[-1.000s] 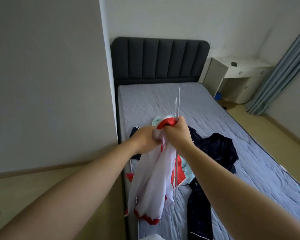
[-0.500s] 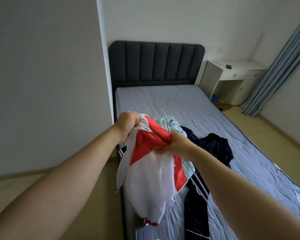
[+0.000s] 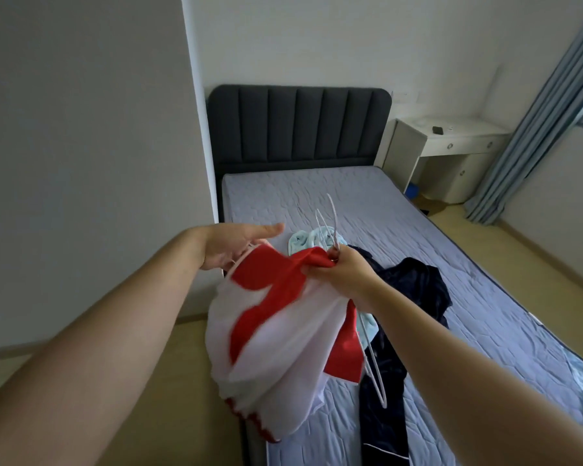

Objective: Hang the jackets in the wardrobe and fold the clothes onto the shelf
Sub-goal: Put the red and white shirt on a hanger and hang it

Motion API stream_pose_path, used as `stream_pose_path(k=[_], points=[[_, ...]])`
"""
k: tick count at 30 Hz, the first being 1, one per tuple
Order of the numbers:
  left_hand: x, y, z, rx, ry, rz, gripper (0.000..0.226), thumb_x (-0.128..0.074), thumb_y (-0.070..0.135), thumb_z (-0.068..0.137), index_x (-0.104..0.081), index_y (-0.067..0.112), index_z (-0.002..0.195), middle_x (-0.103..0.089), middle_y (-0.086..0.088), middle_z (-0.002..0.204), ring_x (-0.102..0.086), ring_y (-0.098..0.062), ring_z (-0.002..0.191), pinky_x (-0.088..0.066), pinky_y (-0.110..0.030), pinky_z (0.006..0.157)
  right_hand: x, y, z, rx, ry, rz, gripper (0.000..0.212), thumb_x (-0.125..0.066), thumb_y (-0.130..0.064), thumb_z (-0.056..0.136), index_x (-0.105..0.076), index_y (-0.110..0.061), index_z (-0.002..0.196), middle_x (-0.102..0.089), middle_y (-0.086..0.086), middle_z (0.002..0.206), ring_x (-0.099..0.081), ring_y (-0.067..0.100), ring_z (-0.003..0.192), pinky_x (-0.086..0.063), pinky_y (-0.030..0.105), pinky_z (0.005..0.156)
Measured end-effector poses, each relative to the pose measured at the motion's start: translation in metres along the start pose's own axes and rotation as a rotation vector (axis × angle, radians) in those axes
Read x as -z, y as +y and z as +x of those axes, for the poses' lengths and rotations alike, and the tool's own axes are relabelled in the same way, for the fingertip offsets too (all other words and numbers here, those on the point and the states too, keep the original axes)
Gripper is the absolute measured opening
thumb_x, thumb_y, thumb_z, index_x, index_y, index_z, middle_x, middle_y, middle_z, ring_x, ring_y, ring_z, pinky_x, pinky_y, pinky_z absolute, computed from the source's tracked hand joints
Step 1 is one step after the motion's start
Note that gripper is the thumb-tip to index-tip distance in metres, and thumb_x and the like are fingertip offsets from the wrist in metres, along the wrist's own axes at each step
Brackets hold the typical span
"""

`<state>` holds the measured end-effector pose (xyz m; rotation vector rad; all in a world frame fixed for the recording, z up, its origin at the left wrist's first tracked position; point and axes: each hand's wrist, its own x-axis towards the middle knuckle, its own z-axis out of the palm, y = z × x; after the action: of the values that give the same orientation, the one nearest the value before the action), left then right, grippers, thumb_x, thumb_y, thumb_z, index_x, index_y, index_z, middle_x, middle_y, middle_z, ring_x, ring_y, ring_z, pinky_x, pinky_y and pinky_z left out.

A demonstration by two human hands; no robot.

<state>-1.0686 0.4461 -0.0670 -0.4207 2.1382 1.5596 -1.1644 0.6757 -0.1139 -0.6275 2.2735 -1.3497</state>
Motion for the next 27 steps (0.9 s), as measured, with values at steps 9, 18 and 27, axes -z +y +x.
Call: stream_pose_path(k=[9,18,27], points=[[-0.077,-0.038,0.030,-0.027,0.102,0.368,0.069,-0.090,0.042,0.067,-0.062,0.024,0.128,-0.067,0.006,0.115,-0.063,-0.012,0.108,-0.053,-0.033,0.098,-0.015,0.002,0.004,-0.058,0.046,-0.153,0.047,-0.074,-0.053,0.080,-0.041,-0.022,0.070,-0.046,-0.003,0.065,-0.044,0.012,0.059,-0.036,0.025,0.055],[-0.103,-0.080,0.053,-0.147,0.401,-0.056,0.004,-0.072,0.012,0.088,-0.076,0.009,0.089,-0.072,-0.006,0.085,-0.065,-0.017,0.080,-0.052,-0.033,0.083,-0.006,0.001,-0.001,-0.008,0.045,-0.215,0.042,-0.065,-0.050,0.090,-0.042,-0.019,0.073,-0.045,-0.002,0.067,-0.042,0.013,0.059,-0.034,0.026,0.055],[-0.060,-0.081,0.024,0.003,-0.113,-0.675,0.038,-0.074,0.030,0.086,-0.073,0.004,0.114,-0.068,-0.016,0.122,-0.067,-0.028,0.108,-0.053,-0.038,0.098,0.011,0.028,-0.004,-0.002,0.209,-0.395,0.040,-0.057,-0.052,0.094,-0.040,-0.023,0.073,-0.047,-0.006,0.068,-0.044,0.011,0.061,-0.031,0.028,0.055]])
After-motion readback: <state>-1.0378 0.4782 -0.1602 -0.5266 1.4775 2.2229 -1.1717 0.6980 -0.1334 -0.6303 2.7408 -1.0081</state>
